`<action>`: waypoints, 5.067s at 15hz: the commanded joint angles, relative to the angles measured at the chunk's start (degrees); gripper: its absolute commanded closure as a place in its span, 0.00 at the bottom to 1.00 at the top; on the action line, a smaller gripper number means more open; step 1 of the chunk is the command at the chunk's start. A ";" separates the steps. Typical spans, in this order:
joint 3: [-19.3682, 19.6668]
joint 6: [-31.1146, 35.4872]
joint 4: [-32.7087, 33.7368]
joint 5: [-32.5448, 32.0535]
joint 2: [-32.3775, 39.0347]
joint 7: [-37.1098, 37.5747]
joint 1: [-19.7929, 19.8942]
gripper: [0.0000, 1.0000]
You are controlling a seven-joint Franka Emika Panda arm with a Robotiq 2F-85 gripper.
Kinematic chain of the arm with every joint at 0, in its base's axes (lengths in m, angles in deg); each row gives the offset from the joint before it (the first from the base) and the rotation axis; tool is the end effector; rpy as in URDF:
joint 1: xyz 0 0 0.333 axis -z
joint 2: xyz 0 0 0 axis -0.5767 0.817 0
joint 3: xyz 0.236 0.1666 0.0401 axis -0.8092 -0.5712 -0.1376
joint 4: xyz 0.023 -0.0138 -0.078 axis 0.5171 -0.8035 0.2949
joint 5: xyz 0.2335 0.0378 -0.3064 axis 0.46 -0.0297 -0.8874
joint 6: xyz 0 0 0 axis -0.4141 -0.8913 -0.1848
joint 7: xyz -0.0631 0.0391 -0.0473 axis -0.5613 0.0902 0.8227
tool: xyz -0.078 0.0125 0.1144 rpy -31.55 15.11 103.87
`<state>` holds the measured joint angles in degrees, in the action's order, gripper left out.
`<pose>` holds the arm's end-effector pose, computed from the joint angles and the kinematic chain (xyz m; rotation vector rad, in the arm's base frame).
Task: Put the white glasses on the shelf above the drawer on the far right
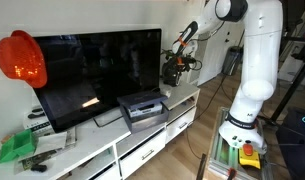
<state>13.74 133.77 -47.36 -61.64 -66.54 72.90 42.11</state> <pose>0.4424 -0.3484 0.2442 2.5120 -1.6701 0.1006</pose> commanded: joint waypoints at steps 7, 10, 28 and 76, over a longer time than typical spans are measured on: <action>-1.26 -9.83 -8.44 9.09 -0.88 1.04 15.10 0.99; -2.95 -7.82 -10.42 17.61 3.10 -2.54 18.88 0.99; -3.06 -9.55 -9.11 19.02 6.28 -2.66 19.50 0.99; -38.72 17.01 38.64 71.06 63.46 -56.33 52.50 0.99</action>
<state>-24.67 150.16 -12.80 6.33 -6.00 18.99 95.04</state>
